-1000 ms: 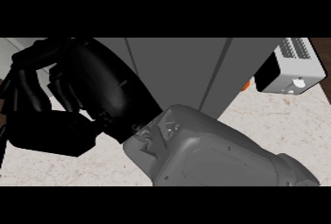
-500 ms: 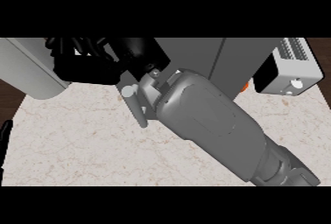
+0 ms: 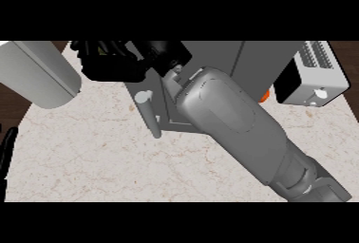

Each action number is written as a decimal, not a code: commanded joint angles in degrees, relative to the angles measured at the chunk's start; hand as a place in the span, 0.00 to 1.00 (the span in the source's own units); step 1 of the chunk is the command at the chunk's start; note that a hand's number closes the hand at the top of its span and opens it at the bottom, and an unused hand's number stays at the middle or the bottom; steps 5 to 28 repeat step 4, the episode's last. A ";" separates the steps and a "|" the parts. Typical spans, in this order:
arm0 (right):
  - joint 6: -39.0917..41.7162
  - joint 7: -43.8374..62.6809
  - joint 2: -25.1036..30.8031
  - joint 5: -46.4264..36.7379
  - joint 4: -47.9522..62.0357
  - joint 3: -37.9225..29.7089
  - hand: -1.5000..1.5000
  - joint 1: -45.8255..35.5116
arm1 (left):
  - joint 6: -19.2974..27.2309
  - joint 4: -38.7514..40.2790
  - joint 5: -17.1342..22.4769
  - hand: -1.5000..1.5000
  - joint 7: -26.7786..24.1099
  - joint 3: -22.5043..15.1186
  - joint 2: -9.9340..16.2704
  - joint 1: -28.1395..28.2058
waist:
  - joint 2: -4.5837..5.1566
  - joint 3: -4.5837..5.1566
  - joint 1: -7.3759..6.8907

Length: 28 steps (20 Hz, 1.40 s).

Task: Pick up the wine, place it into the cabinet and close the cabinet

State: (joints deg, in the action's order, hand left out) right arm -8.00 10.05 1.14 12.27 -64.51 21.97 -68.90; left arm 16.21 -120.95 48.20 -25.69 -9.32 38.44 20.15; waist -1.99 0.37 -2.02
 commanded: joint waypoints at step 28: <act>0.90 -3.63 4.96 -2.21 10.41 -4.13 1.00 -0.30 | -1.11 0.50 0.46 0.00 1.14 1.32 0.33 -1.25 | 2.79 -0.29 0.18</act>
